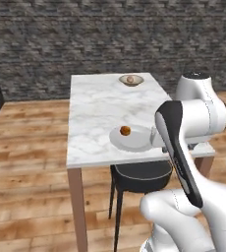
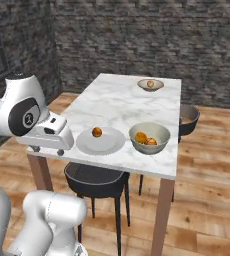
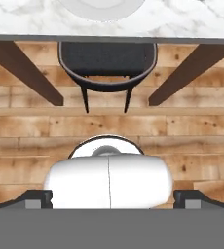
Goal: Take the fruits from the plate on the dining counter and place two fruits in each bowl.
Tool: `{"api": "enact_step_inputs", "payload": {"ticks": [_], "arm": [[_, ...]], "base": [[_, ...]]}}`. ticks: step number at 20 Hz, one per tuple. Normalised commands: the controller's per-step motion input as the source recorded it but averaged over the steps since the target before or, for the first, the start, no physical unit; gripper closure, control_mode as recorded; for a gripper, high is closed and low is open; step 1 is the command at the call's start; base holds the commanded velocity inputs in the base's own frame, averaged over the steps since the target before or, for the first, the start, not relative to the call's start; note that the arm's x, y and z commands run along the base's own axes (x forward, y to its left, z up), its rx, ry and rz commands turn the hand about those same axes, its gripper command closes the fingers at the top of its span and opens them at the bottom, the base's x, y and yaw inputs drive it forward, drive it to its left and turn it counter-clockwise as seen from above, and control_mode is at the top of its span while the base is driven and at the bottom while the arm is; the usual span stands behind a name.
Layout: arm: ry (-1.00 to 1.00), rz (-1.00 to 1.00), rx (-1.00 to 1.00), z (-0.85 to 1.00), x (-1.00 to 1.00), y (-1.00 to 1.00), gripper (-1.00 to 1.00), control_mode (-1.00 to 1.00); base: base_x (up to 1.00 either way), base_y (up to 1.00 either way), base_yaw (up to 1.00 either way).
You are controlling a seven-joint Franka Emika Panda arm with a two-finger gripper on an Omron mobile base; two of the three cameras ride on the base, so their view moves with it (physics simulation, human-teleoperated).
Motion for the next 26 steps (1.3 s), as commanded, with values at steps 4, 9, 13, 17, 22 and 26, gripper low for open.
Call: {"api": "enact_step_inputs", "payload": {"ticks": [4,9,13,17,22,26], "arm": [[0.00,0.00,0.00,0.00,0.00,0.00,-1.00,1.00],[0.00,0.00,0.00,0.00,0.00,0.00,-1.00,1.00],[0.00,0.00,0.00,0.00,0.00,0.00,-1.00,1.00],[0.00,-0.04,0.00,-0.01,0.14,0.00,-1.00,-1.00],[0.00,-0.09,0.00,-0.02,0.69,-0.03,-1.00,-1.00],[0.00,0.00,0.00,-0.20,0.94,0.00,-1.00,-1.00]], "base": [[0.23,0.53,-0.24],[0.42,-0.02,-0.01],[0.55,-0.08,-0.11],[0.42,-0.06,-0.11],[0.00,0.00,0.00],[0.00,0.00,0.00]]}}
